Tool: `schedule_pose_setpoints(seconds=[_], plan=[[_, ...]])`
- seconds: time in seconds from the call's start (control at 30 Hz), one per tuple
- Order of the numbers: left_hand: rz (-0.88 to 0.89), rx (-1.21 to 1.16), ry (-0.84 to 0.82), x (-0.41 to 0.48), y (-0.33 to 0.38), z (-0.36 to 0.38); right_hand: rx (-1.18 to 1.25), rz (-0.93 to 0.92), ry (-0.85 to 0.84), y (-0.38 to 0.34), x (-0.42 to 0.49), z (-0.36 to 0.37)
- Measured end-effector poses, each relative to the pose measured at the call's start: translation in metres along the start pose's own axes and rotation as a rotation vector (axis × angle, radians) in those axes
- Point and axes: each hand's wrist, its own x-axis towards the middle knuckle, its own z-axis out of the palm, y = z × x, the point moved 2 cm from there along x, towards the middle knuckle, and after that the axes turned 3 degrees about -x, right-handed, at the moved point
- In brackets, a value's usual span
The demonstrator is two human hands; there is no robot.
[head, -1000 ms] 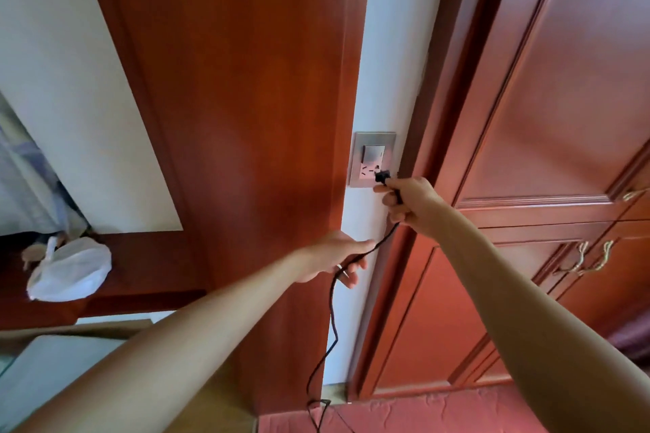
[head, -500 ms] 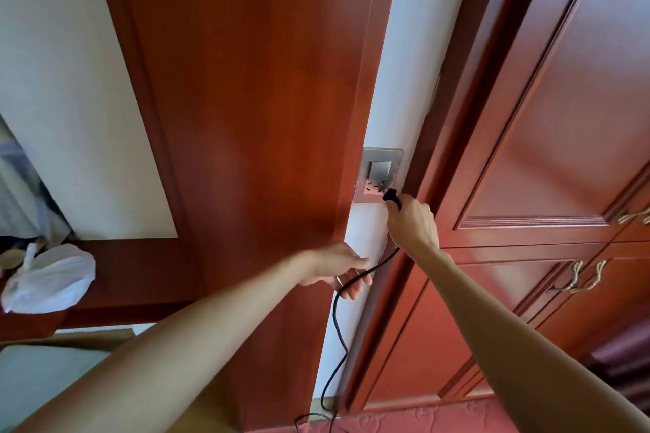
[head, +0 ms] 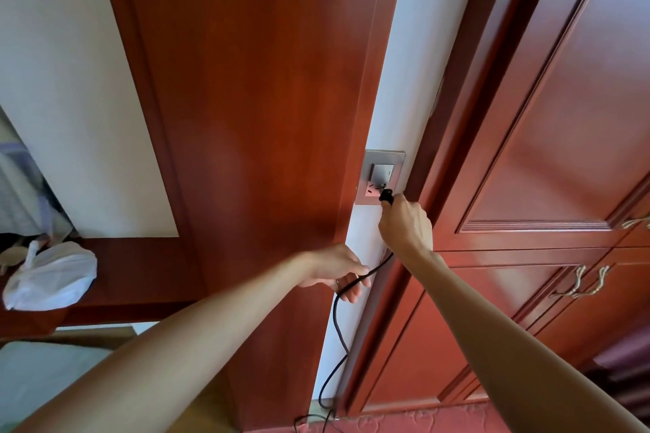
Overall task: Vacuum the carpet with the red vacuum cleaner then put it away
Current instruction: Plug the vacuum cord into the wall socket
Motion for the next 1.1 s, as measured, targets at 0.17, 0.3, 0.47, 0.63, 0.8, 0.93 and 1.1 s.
schedule_pose_setpoints(seconds=[0.17, 0.3, 0.47, 0.63, 0.8, 0.93, 1.1], plan=[[0.032, -0.048, 0.024, -0.001, -0.003, -0.004, -0.092, -0.062, -0.017, -0.007, 0.006, -0.007], [0.033, -0.055, 0.013, 0.001, 0.001, -0.001, -0.160, -0.109, -0.050, -0.013, 0.012, -0.012], [0.031, -0.062, -0.012, 0.004, 0.005, 0.003, -0.229, -0.162, -0.069, -0.021, 0.017, -0.018], [-0.008, 0.030, -0.166, 0.007, 0.012, 0.001, -0.191, -0.175, -0.055, -0.025, 0.020, -0.010], [-0.013, 0.019, -0.128, 0.011, 0.010, -0.002, -0.162, -0.170, -0.049, -0.021, 0.025, -0.005], [0.011, -0.044, -0.039, 0.011, 0.004, 0.002, -0.139, -0.146, -0.058, -0.023, 0.027, -0.004], [0.095, -0.151, 0.131, 0.005, -0.001, 0.028, -0.110, -0.125, -0.117, -0.016, 0.014, -0.016]])
